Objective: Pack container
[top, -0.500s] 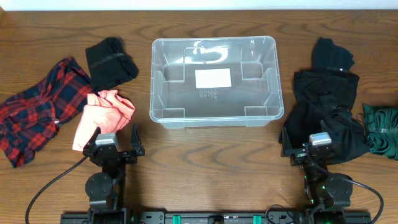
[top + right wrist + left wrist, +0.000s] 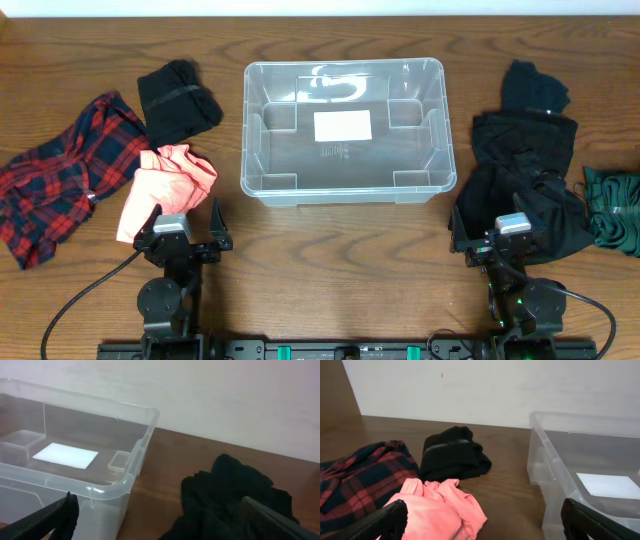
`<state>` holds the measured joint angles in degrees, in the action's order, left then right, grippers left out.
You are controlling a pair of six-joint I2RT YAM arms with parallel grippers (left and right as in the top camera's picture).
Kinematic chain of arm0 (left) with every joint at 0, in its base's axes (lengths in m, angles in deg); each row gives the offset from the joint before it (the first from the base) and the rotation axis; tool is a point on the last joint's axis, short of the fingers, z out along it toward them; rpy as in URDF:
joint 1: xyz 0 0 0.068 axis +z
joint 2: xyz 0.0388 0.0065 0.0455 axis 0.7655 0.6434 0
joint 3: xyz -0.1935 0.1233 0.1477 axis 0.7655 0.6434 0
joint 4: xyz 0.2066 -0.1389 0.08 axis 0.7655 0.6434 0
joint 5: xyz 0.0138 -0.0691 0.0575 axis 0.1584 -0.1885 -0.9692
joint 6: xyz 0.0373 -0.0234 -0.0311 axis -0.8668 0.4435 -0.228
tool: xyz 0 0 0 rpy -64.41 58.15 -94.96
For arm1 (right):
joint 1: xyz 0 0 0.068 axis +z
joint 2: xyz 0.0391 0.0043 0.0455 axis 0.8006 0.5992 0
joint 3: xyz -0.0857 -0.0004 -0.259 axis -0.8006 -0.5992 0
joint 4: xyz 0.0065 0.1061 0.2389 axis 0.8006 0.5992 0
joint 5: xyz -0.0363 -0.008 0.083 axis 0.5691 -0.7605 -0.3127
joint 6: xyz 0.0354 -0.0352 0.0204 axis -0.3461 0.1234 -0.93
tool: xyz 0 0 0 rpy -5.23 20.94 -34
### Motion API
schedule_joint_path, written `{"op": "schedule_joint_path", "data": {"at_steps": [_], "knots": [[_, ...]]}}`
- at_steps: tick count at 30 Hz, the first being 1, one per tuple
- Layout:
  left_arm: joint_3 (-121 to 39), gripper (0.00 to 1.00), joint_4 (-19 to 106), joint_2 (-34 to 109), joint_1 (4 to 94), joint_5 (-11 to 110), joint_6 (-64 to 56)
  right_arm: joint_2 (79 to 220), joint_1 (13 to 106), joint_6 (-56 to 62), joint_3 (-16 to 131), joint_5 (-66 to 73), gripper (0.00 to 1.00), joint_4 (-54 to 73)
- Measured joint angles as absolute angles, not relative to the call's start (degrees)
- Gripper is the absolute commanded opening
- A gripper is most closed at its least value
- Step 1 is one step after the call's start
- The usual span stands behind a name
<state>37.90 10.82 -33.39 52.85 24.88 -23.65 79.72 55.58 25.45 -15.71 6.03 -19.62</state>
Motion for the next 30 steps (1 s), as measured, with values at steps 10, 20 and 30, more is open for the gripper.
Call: {"op": "schedule_joint_path", "data": {"at_steps": [10,20,30], "knots": [[37.9,0.98,10.8,-33.4,52.9,24.9,-23.7,79.7,55.6,25.4,-15.7,6.0,0.99,-19.6],[37.9,0.98,10.8,-33.4,52.9,24.9,-23.7,79.7,55.6,25.4,-15.7,6.0,0.99,-19.6],[37.9,0.98,10.8,-33.4,52.9,24.9,-23.7,79.7,55.6,25.4,-15.7,7.1,0.98,-20.2]]}}
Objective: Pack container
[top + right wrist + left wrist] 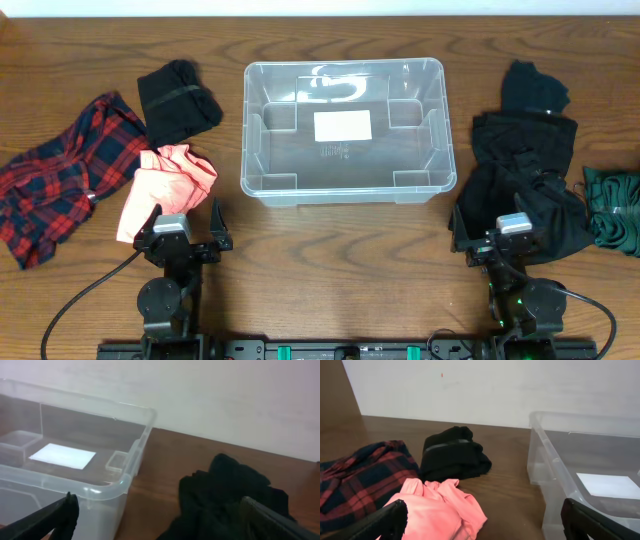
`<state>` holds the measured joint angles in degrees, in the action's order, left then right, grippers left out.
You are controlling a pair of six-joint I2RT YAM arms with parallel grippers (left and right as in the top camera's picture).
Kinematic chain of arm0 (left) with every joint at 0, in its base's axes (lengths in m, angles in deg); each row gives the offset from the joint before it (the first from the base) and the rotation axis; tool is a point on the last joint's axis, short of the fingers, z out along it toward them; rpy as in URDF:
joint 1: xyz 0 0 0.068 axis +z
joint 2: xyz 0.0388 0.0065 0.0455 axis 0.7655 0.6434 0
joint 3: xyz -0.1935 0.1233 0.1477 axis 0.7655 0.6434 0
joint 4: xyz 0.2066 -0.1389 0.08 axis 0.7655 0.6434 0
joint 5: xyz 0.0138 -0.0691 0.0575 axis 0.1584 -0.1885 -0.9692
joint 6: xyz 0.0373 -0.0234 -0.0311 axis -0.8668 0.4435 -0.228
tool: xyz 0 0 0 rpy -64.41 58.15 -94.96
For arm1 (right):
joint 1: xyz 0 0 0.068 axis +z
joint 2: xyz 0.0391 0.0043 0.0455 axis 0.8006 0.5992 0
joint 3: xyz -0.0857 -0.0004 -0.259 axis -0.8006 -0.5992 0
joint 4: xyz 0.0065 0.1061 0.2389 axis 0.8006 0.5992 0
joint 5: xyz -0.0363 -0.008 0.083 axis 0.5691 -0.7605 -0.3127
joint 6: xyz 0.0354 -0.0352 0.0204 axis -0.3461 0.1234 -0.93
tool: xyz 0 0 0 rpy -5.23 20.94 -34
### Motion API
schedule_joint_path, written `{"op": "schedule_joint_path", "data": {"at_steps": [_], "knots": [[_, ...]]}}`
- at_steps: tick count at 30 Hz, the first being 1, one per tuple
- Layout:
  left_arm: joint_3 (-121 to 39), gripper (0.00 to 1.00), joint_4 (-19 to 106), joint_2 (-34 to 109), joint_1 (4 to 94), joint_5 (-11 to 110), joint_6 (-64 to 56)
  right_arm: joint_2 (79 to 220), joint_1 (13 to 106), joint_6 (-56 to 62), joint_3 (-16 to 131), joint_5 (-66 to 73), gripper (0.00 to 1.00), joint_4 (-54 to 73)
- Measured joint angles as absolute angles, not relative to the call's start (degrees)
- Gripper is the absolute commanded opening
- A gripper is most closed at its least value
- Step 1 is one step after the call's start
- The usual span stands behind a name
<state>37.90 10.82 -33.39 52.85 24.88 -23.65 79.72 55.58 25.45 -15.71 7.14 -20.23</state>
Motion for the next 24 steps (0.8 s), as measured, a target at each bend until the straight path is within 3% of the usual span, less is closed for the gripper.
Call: {"op": "schedule_joint_path", "data": {"at_steps": [7,11,18,24], "knots": [[37.9,0.98,10.8,-33.4,52.9,24.9,-23.7,79.7,55.6,23.4,-15.5,6.3,0.99,-23.7],[37.9,0.98,10.8,-33.4,52.9,24.9,-23.7,80.0,55.6,20.3,-11.2,6.8,0.99,-17.1],[37.7,0.98,11.0,-33.4,52.9,24.9,-23.6,88.9,55.4,19.0,11.7,14.1,0.99,-3.5],[37.6,0.98,11.2,-33.4,52.9,24.9,-23.7,105.7,51.8,22.1,31.9,19.6,0.99,9.1]]}}
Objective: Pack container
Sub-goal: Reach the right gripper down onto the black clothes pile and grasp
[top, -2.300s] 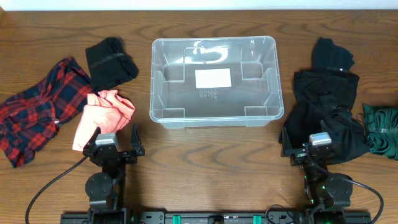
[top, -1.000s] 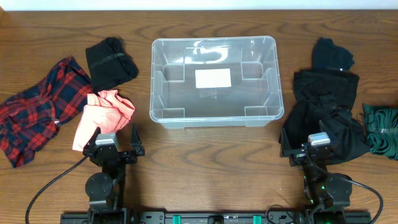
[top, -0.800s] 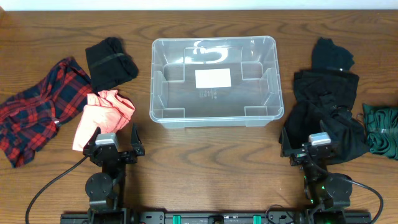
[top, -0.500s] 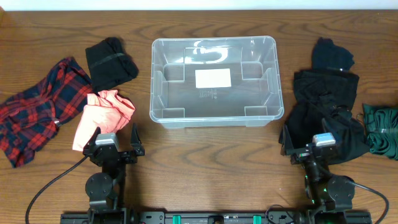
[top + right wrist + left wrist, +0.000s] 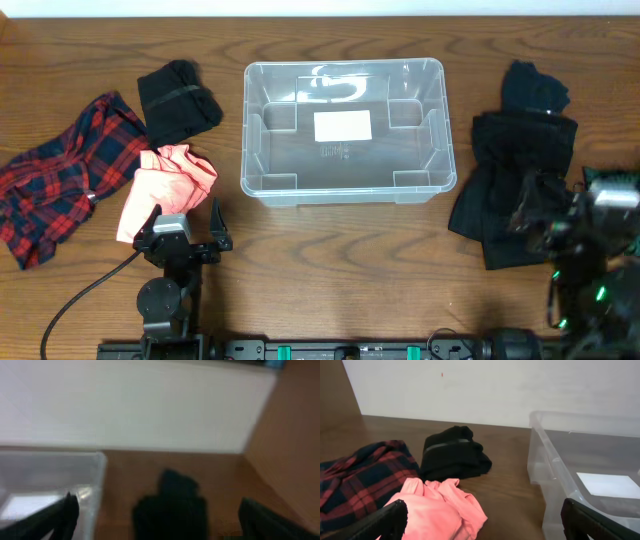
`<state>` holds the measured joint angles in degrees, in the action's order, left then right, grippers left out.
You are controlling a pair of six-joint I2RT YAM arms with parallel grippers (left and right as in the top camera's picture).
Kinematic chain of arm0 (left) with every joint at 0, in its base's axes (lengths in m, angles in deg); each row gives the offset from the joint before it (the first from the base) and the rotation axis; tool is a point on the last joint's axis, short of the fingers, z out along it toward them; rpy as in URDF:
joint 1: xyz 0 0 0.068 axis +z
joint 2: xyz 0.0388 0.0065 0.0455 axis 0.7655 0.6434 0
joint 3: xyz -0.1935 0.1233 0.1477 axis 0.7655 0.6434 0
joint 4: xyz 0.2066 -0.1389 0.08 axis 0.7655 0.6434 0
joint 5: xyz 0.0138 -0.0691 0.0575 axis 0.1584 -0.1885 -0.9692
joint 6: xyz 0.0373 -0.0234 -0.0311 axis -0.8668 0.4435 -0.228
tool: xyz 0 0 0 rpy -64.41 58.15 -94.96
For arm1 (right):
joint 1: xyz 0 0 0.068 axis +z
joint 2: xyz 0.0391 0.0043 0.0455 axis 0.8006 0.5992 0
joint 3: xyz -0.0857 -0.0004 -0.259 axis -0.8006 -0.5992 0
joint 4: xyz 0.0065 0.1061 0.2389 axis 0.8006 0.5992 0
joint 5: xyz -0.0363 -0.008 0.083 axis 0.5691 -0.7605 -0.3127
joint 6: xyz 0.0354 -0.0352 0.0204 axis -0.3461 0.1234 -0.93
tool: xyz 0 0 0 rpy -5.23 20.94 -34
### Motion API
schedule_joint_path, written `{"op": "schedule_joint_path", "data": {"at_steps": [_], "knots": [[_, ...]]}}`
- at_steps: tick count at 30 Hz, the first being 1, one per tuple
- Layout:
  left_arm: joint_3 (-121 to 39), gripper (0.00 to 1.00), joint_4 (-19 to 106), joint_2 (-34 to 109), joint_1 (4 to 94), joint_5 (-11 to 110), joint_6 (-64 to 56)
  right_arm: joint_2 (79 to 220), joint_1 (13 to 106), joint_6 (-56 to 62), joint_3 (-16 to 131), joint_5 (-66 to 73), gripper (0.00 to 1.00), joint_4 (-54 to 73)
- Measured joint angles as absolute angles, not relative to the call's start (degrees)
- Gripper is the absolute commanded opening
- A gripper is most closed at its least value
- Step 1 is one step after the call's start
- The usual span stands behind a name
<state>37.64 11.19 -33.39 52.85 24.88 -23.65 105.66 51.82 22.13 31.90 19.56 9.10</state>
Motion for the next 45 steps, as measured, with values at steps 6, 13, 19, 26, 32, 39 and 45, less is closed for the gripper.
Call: {"op": "schedule_joint_path", "data": {"at_steps": [6,13,19,26,32,39,45], "knots": [[37.6,0.98,11.2,-33.4,52.9,24.9,-23.7,125.5,42.6,25.3,47.8,15.3,0.99,21.6],[37.6,0.98,11.2,-33.4,52.9,24.9,-23.7,148.0,23.4,29.8,61.8,-3.0,0.99,33.5],[37.6,0.98,11.2,-33.4,52.9,24.9,-23.7,162.7,8.4,31.4,64.2,-16.0,0.99,34.6],[37.6,0.98,11.2,-33.4,52.9,24.9,-23.7,173.3,1.0,30.9,64.3,-25.2,0.99,31.2],[37.6,0.98,11.2,-33.4,52.9,24.9,-23.7,178.5,2.3,36.2,64.3,-30.2,0.99,29.6],[37.6,0.98,11.2,-33.4,52.9,24.9,-23.7,180.6,11.1,39.8,64.4,-21.1,0.99,26.8],[37.6,0.98,11.2,-33.4,52.9,24.9,-23.7,180.6,21.5,39.5,64.4,-6.3,0.99,23.5]]}}
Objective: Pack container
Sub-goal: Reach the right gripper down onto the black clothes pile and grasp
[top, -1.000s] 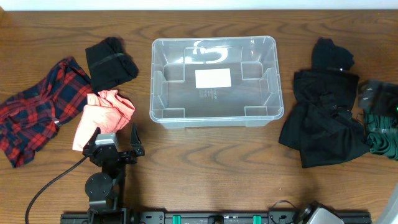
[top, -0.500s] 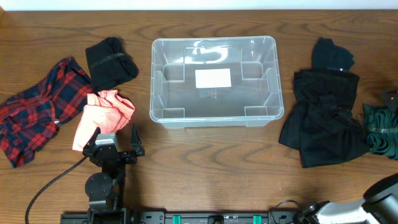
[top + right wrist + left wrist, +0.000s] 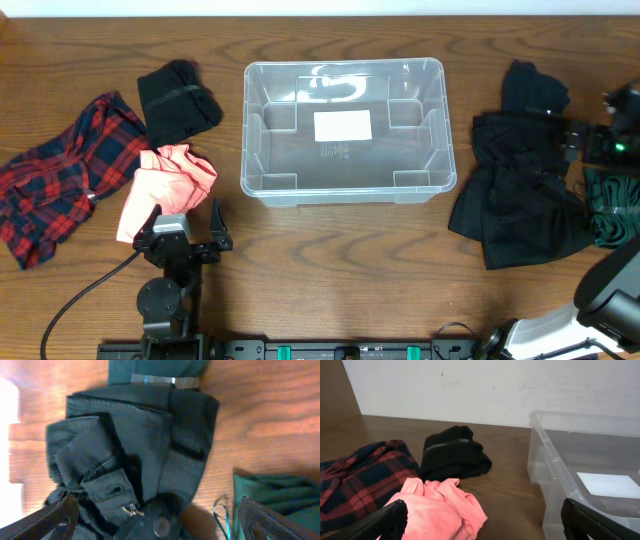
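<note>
The clear plastic container (image 3: 345, 130) stands empty mid-table, with a white label on its floor. Left of it lie a pink cloth (image 3: 165, 180), a folded black cloth (image 3: 176, 98) and a red plaid shirt (image 3: 60, 175). My left gripper (image 3: 183, 232) rests open at the front edge, with the pink cloth (image 3: 437, 510) just ahead between its fingers. Right of the container lies a heap of black jeans (image 3: 520, 185). My right gripper (image 3: 577, 141) hovers open above the jeans (image 3: 125, 450), camera looking down, nothing held.
A dark folded garment (image 3: 533, 88) lies behind the jeans. A green cloth (image 3: 612, 205) with a ribbon loop sits at the table's right edge, also low right in the right wrist view, green cloth (image 3: 272, 495). The right arm reaches in from the front right corner.
My right arm has gone from a raised, blurred pose near the right edge to a spot over the jeans, its camera now pointing straight down. The left arm and all clothes are unmoved.
Both grippers first sat open at the front edge, the right one against the jeans' near end and facing the container. A second later little had changed. Then the right arm was up and further right, and now it hangs over the far side of the jeans.
</note>
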`<state>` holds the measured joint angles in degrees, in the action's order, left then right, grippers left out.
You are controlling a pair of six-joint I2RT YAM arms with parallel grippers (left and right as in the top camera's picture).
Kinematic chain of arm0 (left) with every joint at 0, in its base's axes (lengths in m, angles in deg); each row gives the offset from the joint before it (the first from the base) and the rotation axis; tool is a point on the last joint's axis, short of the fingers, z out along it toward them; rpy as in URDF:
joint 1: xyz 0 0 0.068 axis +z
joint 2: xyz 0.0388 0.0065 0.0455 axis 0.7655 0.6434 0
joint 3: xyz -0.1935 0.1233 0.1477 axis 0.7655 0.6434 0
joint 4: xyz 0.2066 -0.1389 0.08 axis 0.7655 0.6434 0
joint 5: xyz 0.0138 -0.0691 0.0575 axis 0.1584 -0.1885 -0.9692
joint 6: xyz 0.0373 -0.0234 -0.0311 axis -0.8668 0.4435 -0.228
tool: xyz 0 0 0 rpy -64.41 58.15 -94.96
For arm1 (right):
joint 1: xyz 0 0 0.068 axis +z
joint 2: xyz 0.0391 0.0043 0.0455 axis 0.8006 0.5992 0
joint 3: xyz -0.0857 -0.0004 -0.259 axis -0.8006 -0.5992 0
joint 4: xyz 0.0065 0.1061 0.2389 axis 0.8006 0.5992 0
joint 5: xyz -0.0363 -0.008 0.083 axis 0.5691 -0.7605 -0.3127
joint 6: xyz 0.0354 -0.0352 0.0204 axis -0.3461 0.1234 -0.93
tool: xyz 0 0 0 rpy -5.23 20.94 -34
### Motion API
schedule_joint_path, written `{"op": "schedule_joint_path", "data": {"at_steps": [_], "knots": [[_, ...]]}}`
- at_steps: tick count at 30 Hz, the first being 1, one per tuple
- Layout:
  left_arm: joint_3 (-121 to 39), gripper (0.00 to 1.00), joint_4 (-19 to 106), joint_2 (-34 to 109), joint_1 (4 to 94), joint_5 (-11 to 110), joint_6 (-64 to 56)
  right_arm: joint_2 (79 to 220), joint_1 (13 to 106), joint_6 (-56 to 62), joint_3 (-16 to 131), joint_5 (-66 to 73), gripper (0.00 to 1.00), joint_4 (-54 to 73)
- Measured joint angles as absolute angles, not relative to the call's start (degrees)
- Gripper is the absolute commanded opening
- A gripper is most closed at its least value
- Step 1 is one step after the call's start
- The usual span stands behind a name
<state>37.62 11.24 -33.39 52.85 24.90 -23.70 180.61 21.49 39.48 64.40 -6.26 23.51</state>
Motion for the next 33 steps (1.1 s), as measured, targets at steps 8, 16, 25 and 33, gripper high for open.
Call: {"op": "schedule_joint_path", "data": {"at_steps": [8,16,25,33], "knots": [[37.6,0.98,11.2,-33.4,52.9,24.9,-23.7,180.8,22.1,38.0,64.4,-0.1,0.99,24.1],[37.6,0.98,11.2,-33.4,52.9,24.9,-23.7,187.6,22.1,38.0,64.6,0.1,0.99,25.8],[37.6,0.98,11.2,-33.4,52.9,24.9,-23.7,196.7,21.9,38.8,65.8,-2.2,0.99,26.8],[37.6,0.98,11.2,-33.4,52.9,24.9,-23.7,198.9,21.2,39.7,66.9,-6.0,0.75,27.4]]}}
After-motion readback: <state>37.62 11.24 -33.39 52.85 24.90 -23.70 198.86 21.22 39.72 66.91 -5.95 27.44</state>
